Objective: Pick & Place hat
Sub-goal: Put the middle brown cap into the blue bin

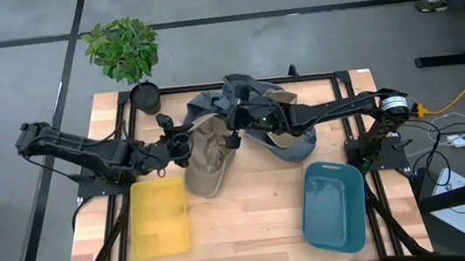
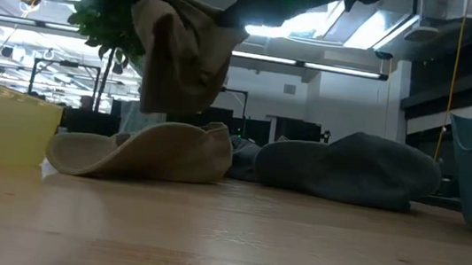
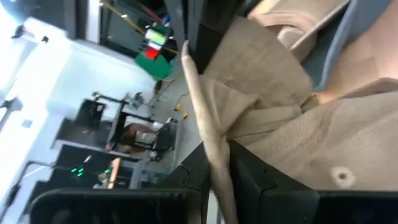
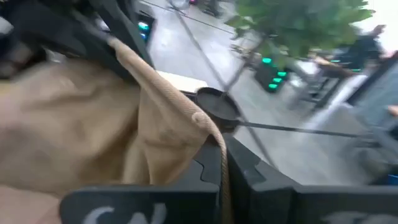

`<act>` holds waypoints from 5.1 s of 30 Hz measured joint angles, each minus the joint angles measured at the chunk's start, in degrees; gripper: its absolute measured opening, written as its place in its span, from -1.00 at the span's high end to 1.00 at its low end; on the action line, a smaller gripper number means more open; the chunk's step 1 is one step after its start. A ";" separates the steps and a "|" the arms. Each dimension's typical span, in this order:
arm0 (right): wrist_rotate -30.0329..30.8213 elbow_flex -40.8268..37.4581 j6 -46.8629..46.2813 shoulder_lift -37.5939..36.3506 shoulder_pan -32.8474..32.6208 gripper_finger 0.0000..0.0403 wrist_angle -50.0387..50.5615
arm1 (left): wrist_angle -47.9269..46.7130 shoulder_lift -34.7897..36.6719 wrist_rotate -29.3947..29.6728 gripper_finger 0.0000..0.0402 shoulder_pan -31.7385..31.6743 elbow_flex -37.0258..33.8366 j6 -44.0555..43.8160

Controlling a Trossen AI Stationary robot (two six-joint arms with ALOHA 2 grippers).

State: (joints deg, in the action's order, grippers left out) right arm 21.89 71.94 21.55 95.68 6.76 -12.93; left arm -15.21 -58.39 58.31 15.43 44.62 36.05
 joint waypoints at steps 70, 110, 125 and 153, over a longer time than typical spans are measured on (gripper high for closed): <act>-2.19 8.94 -9.17 -0.09 2.75 0.97 10.65 | 19.77 -9.97 -6.88 -0.05 -15.52 -0.09 -23.74; -32.36 8.94 -0.09 -0.09 2.75 0.10 31.52 | 5.28 1.88 -2.71 0.90 -1.31 -0.09 14.10; -46.66 8.94 -4.72 -0.09 2.42 0.05 18.38 | 8.68 3.02 -19.47 0.90 1.71 -0.09 18.76; -56.37 8.94 -9.37 -0.07 2.20 -0.56 13.23 | 28.78 2.95 -25.35 0.89 0.93 -0.09 43.68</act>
State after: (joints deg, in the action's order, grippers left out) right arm -34.48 80.88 12.19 95.61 8.97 0.30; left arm 13.57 -55.44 32.95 16.35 44.53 79.73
